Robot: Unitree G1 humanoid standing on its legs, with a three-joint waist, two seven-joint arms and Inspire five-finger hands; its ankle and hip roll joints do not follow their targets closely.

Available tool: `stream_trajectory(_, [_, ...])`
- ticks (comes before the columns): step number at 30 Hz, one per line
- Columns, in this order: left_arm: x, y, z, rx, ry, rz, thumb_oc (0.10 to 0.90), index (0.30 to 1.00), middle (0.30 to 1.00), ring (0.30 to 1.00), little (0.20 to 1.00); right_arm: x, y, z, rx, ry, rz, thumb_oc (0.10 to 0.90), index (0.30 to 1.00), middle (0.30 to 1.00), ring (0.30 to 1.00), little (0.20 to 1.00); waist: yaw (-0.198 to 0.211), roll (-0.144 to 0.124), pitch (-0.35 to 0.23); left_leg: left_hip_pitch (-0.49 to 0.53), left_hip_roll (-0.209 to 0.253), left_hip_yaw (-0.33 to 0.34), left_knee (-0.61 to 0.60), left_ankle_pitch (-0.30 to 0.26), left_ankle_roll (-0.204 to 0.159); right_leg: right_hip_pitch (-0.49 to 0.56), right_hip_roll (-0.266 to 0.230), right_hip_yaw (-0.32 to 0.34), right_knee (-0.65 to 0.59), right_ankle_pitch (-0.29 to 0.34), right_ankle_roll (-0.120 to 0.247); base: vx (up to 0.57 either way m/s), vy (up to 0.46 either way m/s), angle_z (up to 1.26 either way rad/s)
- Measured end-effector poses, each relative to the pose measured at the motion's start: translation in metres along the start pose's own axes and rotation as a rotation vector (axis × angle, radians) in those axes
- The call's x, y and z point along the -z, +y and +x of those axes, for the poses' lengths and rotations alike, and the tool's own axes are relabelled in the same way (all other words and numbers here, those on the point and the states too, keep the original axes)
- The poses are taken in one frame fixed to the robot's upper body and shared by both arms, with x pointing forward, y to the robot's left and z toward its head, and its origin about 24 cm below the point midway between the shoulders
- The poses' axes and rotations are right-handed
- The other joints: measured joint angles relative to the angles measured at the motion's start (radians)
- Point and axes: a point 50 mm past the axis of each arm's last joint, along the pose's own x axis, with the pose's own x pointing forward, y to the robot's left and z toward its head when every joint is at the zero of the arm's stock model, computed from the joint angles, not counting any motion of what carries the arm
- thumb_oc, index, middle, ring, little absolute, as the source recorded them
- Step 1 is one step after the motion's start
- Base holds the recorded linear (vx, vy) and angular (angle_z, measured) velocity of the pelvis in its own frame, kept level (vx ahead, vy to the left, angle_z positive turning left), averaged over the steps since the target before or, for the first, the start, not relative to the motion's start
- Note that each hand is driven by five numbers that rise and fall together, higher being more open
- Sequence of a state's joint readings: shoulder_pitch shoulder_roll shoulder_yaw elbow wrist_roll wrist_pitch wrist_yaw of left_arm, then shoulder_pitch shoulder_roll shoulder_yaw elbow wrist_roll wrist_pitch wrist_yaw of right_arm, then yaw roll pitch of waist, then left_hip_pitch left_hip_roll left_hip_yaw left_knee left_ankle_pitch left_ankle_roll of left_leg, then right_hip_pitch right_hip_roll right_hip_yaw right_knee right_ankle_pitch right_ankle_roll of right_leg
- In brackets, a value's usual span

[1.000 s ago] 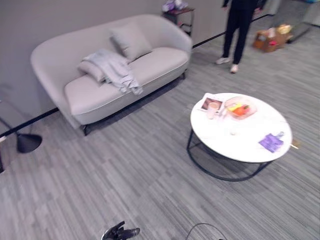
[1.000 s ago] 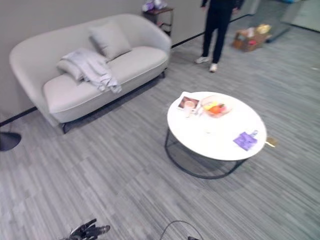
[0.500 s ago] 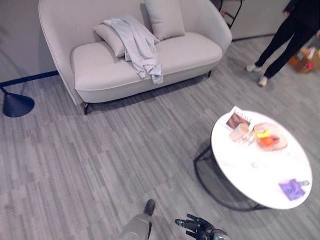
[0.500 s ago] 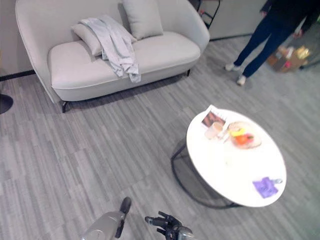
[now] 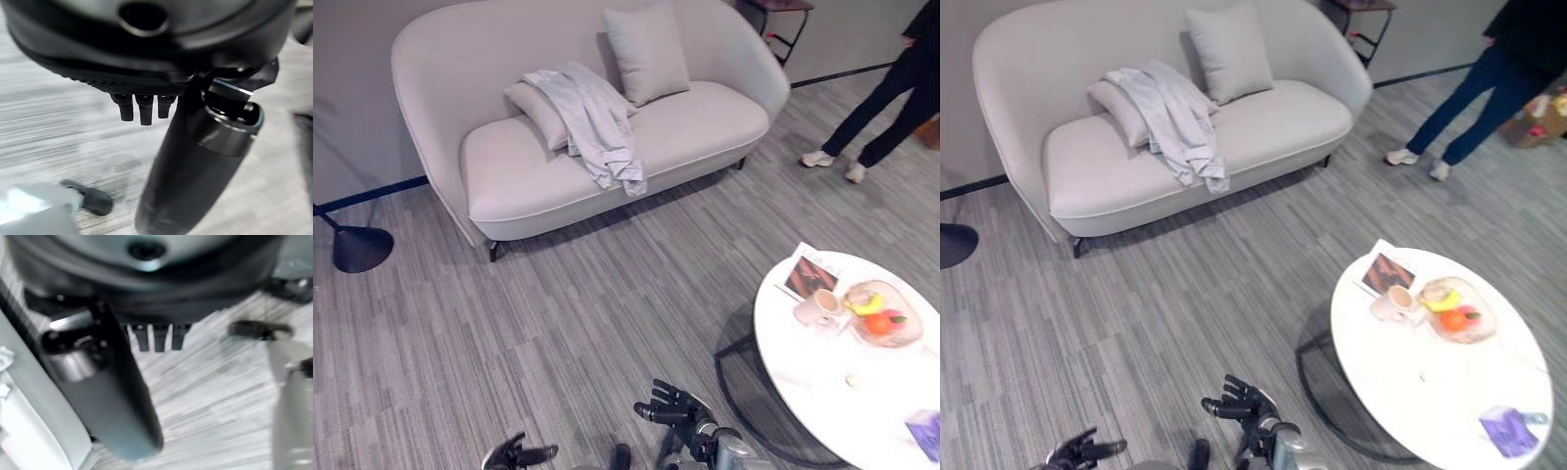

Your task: Hang the clothes on the sofa on the clothes rack.

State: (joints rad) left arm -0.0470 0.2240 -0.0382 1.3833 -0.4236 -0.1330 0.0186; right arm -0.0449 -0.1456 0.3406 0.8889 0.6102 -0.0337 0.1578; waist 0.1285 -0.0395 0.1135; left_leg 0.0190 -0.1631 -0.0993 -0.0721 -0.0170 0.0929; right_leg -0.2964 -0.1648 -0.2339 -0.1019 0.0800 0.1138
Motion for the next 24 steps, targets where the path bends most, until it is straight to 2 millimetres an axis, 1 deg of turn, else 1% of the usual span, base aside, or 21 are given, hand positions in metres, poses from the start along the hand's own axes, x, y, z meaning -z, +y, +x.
stream_trajectory(2, [0.004, -0.003, 0.0, 0.005, 0.017, 0.001, 0.8, 0.9, 0.9, 0.9, 0.9, 0.0, -0.014, -0.005, 0.039, -0.005, 0.011, 0.8, 0.9, 0.9, 0.9, 0.9, -0.022, 0.01, 0.004, 0.046, -0.002, -0.072, -0.001, -0.021, 0.015, -0.02, -0.043, 0.037, 0.002, 0.081, 0.009, 0.58, -0.194, 1.1])
stream_trajectory(3, [0.009, -0.002, -0.001, 0.003, 0.021, 0.017, 0.8, 0.9, 0.9, 0.9, 0.9, 0.0, -0.022, -0.009, 0.069, -0.008, 0.014, 0.8, 0.9, 0.9, 0.9, 0.9, -0.028, 0.009, 0.004, 0.107, 0.003, -0.1, 0.002, -0.035, 0.013, -0.026, -0.047, 0.019, 0.01, 0.116, -0.014, 0.57, -0.254, 0.81])
stream_trajectory(4, [0.016, -0.004, -0.003, 0.003, 0.038, 0.023, 0.8, 0.9, 0.9, 0.9, 0.9, -0.001, -0.024, -0.009, 0.073, -0.009, 0.012, 0.8, 0.9, 0.9, 0.9, 0.9, -0.034, 0.01, 0.005, 0.138, 0.012, -0.113, 0.005, -0.048, -0.009, -0.025, -0.016, 0.001, 0.041, 0.112, -0.016, 0.57, -0.257, 0.62])
stream_trajectory(5, [0.018, 0.001, -0.003, -0.016, 0.043, 0.03, 0.8, 0.9, 0.9, 0.9, 0.9, -0.002, -0.023, -0.009, 0.071, -0.007, 0.008, 0.8, 0.9, 0.9, 0.9, 0.9, -0.047, 0.015, 0.004, 0.173, 0.036, -0.143, 0.024, -0.077, -0.056, -0.027, 0.037, -0.021, 0.12, 0.098, -0.026, 0.25, -0.158, 0.41])
stream_trajectory(6, [0.025, 0.008, -0.005, -0.03, 0.059, 0.034, 0.8, 0.9, 0.9, 0.9, 0.9, 0.002, -0.021, -0.009, 0.063, 0.004, 0.004, 0.8, 0.9, 0.9, 0.9, 0.9, -0.059, 0.004, -0.014, 0.191, 0.037, -0.158, 0.046, -0.084, -0.065, -0.022, 0.095, -0.026, 0.14, 0.105, -0.093, 0.35, -0.258, 0.53])
stream_trajectory(7, [0.031, 0.014, -0.007, -0.042, 0.068, 0.037, 0.8, 0.9, 0.9, 0.9, 0.9, 0.006, -0.023, -0.011, 0.067, 0.01, 0.011, 0.8, 0.9, 0.9, 0.9, 0.9, -0.069, -0.031, -0.034, 0.204, 0.018, -0.151, 0.076, -0.087, -0.069, -0.005, 0.136, -0.042, 0.125, 0.129, -0.188, 0.34, -0.251, 0.24])
stream_trajectory(8, [0.038, 0.006, -0.008, -0.028, 0.086, 0.02, 0.8, 0.9, 0.9, 0.9, 0.9, 0.002, -0.031, -0.012, 0.094, 0.013, -0.007, 0.8, 0.9, 0.9, 0.9, 0.9, -0.043, -0.01, -0.049, 0.21, 0.042, -0.14, 0.113, -0.104, -0.095, 0.033, 0.165, -0.061, 0.118, 0.103, -0.21, 0.35, -0.262, 0.06])
stream_trajectory(9, [0.04, 0.001, -0.009, -0.013, 0.091, 0.011, 0.8, 0.9, 0.9, 0.9, 0.9, -0.004, -0.036, -0.012, 0.105, 0.01, -0.029, 0.8, 0.9, 0.9, 0.9, 0.9, -0.041, -0.006, -0.048, 0.19, 0.04, -0.141, 0.206, -0.112, -0.121, 0.065, 0.174, -0.063, 0.109, 0.07, -0.229, 0.26, -0.201, -0.1])
stream_trajectory(10, [0.038, 0.0, -0.008, -0.005, 0.083, 0.01, 0.8, 0.9, 0.9, 0.9, 0.9, -0.007, -0.038, -0.013, 0.103, 0.004, -0.044, 0.8, 0.9, 0.9, 0.9, 0.9, -0.037, -0.008, -0.05, 0.159, 0.043, -0.129, 0.299, -0.147, -0.152, 0.097, 0.173, -0.054, 0.095, 0.057, -0.23, 0.35, -0.272, 0.2])
stream_trajectory(12, [0.029, 0.002, -0.007, 0.001, 0.044, 0.009, 0.8, 0.9, 0.9, 0.9, 0.9, -0.011, -0.041, -0.013, 0.112, -0.007, -0.05, 0.8, 0.9, 0.9, 0.9, 0.9, -0.032, -0.028, -0.048, 0.124, 0.075, -0.122, 0.34, -0.195, -0.149, 0.153, 0.174, -0.034, 0.057, 0.026, -0.235, 0.31, -0.259, 0.35])
stream_trajectory(13, [0.022, 0.006, -0.005, -0.003, 0.017, -0.002, 0.8, 0.9, 0.9, 0.9, 0.9, -0.015, -0.039, -0.011, 0.097, -0.005, -0.085, 0.8, 0.9, 0.9, 0.9, 0.9, 0.002, -0.056, -0.045, 0.053, 0.143, -0.098, 0.45, -0.202, -0.166, 0.22, 0.188, -0.017, 0.009, 0.014, -0.232, 0.45, -0.336, -0.06])
stream_trajectory(14, [0.021, 0.007, -0.005, -0.004, 0.013, -0.01, 0.8, 0.9, 0.9, 0.9, 0.9, -0.02, -0.035, -0.008, 0.084, -0.013, -0.099, 0.8, 0.9, 0.9, 0.9, 0.9, 0.02, -0.059, -0.045, 0.026, 0.169, -0.102, 0.487, -0.211, -0.181, 0.232, 0.195, 0.005, 0.009, 0.012, -0.231, 0.35, -0.257, -0.33])
stream_trajectory(15, [0.022, 0.006, -0.005, -0.011, 0.02, -0.053, 0.8, 0.9, 0.9, 0.9, 0.9, -0.032, -0.032, -0.004, 0.074, -0.046, -0.112, 0.8, 0.9, 0.9, 0.9, 0.9, 0.019, -0.057, -0.043, -0.039, 0.203, -0.108, 0.551, -0.191, -0.201, 0.254, 0.204, 0.014, 0.01, -0.017, -0.243, 0.31, -0.246, -0.44])
stream_trajectory(16, [0.021, 0.004, -0.005, -0.017, 0.018, -0.107, 0.8, 0.9, 0.9, 0.9, 0.9, -0.041, -0.029, -0.002, 0.068, -0.071, -0.123, 0.8, 0.9, 0.9, 0.9, 0.9, 0.023, -0.052, -0.045, -0.14, 0.221, -0.076, 0.791, -0.182, -0.227, 0.282, 0.208, 0.026, 0.011, -0.03, -0.223, 0.19, -0.21, -0.26])
stream_trajectory(17, [0.019, 0.007, -0.005, -0.023, 0.014, -0.113, 0.8, 0.9, 0.9, 0.9, 0.9, -0.045, -0.023, 0.001, 0.062, -0.085, -0.123, 0.8, 0.9, 0.9, 0.9, 0.9, 0.024, -0.054, -0.043, -0.186, 0.229, -0.052, 0.873, -0.188, -0.229, 0.303, 0.204, 0.034, 0.011, -0.039, -0.218, 0.26, -0.273, -0.09])
stream_trajectory(18, [0.011, 0.011, -0.004, -0.031, -0.013, -0.118, 0.8, 0.9, 0.9, 0.9, 0.9, -0.047, -0.017, 0.003, 0.053, -0.097, -0.11, 0.8, 0.9, 0.9, 0.9, 0.9, 0.021, -0.075, -0.03, -0.242, 0.246, -0.022, 0.933, -0.199, -0.201, 0.324, 0.19, 0.059, 0.011, -0.043, -0.217, 0.22, -0.207, 0.11])
stream_trajectory(19, [-0.005, 0.019, -0.002, -0.043, -0.07, -0.131, 0.8, 0.9, 0.9, 0.9, 0.9, -0.049, -0.009, 0.005, 0.043, -0.112, -0.106, 0.8, 0.9, 0.9, 0.9, 0.9, 0.023, -0.116, -0.007, -0.303, 0.257, -0.003, 0.942, -0.2, -0.189, 0.345, 0.156, 0.079, 0.014, -0.052, -0.225, 0.18, -0.103, 0.19])
stream_trajectory(20, [-0.017, 0.025, -0.002, -0.048, -0.112, -0.137, 0.8, 0.9, 0.9, 0.9, 0.9, -0.053, -0.006, 0.006, 0.032, -0.126, -0.112, 0.8, 0.9, 0.9, 0.9, 0.9, 0.022, -0.134, 0.012, -0.345, 0.288, 0.039, 0.911, -0.193, -0.162, 0.343, 0.132, 0.071, 0.044, -0.068, -0.211, 0.15, -0.028, 0.13])
stream_trajectory(22, [-0.031, 0.026, -0.002, -0.041, -0.166, -0.121, 0.8, 0.9, 0.9, 0.9, 0.9, -0.069, -0.009, 0.005, 0.051, -0.168, -0.145, 0.8, 0.9, 0.9, 0.9, 0.9, 0.025, -0.133, 0.038, -0.388, 0.292, 0.082, 0.728, -0.18, -0.159, 0.336, 0.069, 0.083, 0.119, -0.133, -0.168, 0.12, 0.046, 0.03])
stream_trajectory(23, [-0.031, 0.006, -0.002, 0.018, -0.177, -0.099, 0.8, 0.9, 0.9, 0.9, 0.9, -0.106, -0.026, -0.009, 0.103, -0.288, -0.244, 0.8, 0.9, 0.9, 0.9, 0.9, 0.022, -0.068, 0.05, -0.377, 0.252, 0.08, 0.38, -0.093, -0.174, 0.343, 0.007, 0.106, 0.143, -0.192, -0.019, 0.5, 0.294, -0.58])
stream_trajectory(24, [-0.032, -0.001, 0.0, 0.011, -0.16, -0.106, 0.8, 0.9, 0.9, 0.9, 0.9, -0.14, -0.017, -0.012, 0.097, -0.402, -0.29, 0.8, 0.9, 0.9, 0.9, 0.9, 0.027, -0.021, 0.102, -0.278, 0.222, 0.116, 0.239, 0.085, -0.121, 0.335, 0.01, 0.071, 0.146, -0.227, -0.003, 0.44, 0.258, -0.64])
